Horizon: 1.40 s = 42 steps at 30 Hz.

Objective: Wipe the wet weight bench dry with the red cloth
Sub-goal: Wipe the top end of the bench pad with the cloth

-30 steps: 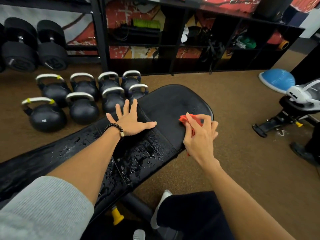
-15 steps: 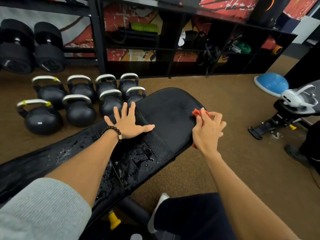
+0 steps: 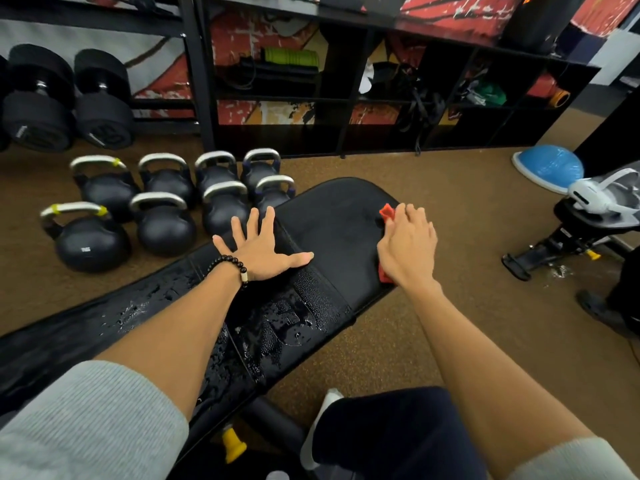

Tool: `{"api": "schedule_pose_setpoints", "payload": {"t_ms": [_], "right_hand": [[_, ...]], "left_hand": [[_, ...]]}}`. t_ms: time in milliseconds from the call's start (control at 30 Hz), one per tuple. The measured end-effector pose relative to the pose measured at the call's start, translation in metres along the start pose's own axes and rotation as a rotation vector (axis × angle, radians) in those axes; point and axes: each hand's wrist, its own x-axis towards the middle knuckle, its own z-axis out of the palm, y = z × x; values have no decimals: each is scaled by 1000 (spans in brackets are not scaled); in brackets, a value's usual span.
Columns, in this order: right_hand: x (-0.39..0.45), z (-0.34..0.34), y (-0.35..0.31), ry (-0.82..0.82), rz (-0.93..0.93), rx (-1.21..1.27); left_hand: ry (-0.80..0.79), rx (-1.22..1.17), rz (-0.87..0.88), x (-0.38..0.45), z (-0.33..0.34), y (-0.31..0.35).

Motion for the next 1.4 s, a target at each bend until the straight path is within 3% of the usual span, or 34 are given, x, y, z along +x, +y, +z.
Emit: {"api": "schedule_pose_setpoints", "payload": {"t_ms": [67, 167, 233, 300, 400, 467, 533, 633, 700, 767, 900, 1000, 1067, 1167, 1233, 1300, 1400], "right_hand": [[-18, -2, -16, -18, -170, -19], [-63, -4, -26, -201, -530, 64], [-62, -13, -17, -232, -656, 59], [-31, -14, 0, -162, -592, -38], [26, -14, 19, -90, -173, -39], [41, -10, 8, -97, -29, -35], [39, 0, -16, -87, -126, -60], [6, 10, -52, -178, -496, -33], [-30, 7, -52, -334, -679, 14], [-43, -5, -29, -346, -769, 50], [21, -8, 2, -255, -432, -19], [54, 1, -16, -183, -200, -80], [48, 11, -42, -164, -258, -102], [3, 22, -67, -285, -655, -24], [-22, 9, -61, -395, -820, 50], [-8, -5, -44, -367, -838, -13], [50, 0, -30, -300, -575, -97]], "left_hand": [[-5, 3, 1, 1, 0, 0], [-9, -18, -5, 3, -1, -1], [-8, -40, -9, 4, -1, -2], [-9, -68, -15, 4, -2, -1], [-14, -89, -29, 3, -3, 0], [-15, -101, -38, 4, -2, 1], [-13, -118, -47, 4, -2, 1], [-13, -165, -60, 3, -2, 1], [-12, -198, -58, 3, -3, 2], [-9, -217, -53, 2, -3, 2], [-14, -233, -57, 0, -2, 4], [-5, -244, -55, 0, -3, 4], [3, -262, -58, 0, -3, 3], [6, -304, -58, 2, -1, 2], [2, -334, -54, 3, -1, 2], [7, -347, -54, 4, -2, 1], [10, -356, -50, 3, -2, 2]]}}
